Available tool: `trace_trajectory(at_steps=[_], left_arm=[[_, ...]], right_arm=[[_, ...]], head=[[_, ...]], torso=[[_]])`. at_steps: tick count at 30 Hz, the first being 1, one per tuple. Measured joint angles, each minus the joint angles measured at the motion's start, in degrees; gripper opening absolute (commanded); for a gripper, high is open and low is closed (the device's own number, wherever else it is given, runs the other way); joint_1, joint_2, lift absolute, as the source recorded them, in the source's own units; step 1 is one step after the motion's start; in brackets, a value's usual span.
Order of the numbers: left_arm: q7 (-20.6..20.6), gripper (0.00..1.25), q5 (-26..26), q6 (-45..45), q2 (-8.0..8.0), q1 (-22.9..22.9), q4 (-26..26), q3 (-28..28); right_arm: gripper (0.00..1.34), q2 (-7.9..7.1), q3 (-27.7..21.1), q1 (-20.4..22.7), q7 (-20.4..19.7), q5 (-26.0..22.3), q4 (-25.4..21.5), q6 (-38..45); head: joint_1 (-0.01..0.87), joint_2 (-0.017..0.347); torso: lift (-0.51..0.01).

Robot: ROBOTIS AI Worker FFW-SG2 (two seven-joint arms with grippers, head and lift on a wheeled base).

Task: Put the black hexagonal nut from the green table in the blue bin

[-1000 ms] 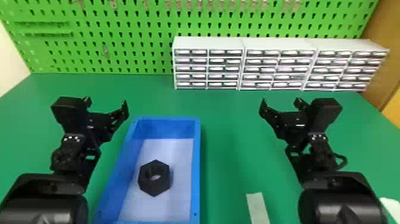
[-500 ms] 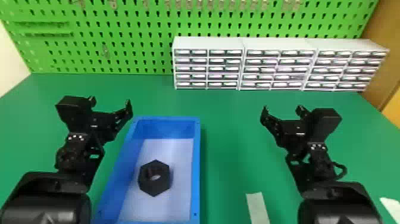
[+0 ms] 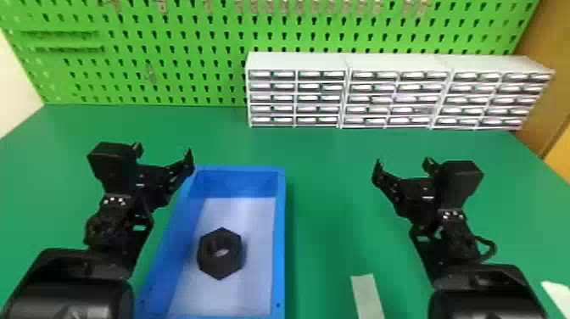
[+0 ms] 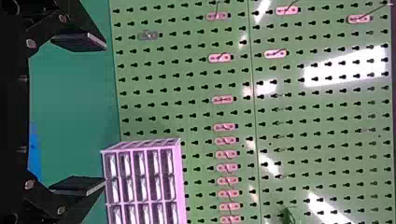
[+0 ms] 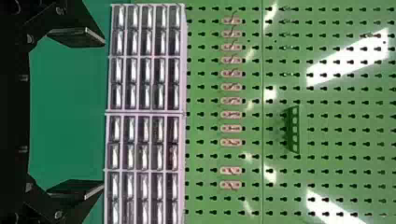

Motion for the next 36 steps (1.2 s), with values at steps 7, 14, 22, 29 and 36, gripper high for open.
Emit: trace_trajectory(at_steps=[7, 14, 22, 29, 36], left_arm=[[-0.5, 1.0, -0.2, 0.0, 0.0, 0.32, -0.09, 0.42], [-0.69, 1.0, -0.91, 0.0, 0.0, 0.61, -0.69, 1.06], [-1.21, 1.0, -1.67, 0.05, 0.0, 0.41, -0.96, 1.65], [-1.22, 1.0, -1.75, 0.09, 0.0, 0.19, -1.04, 1.67], [-1.22, 1.0, -1.79, 0.09, 0.0, -0.19, -1.08, 1.5]], right_arm=[[1.12, -0.15, -0.7, 0.13, 0.0, 0.94, -0.53, 0.0], [1.12, -0.06, -1.72, 0.47, 0.0, 1.91, -1.0, 0.0], [1.12, -0.11, -1.85, 0.68, 0.0, 2.11, -1.17, 0.0], [1.12, 0.16, -1.55, 0.73, 0.0, 1.91, -1.17, 0.0], [1.12, 0.19, -1.24, 0.49, 0.0, 1.65, -1.17, 0.0]], head=[[0.686, 0.052], [0.686, 0.052], [0.686, 0.052], [0.686, 0.052], [0.686, 0.052]], torso=[[-0.097], [-0.097], [-0.097], [-0.097], [-0.097]])
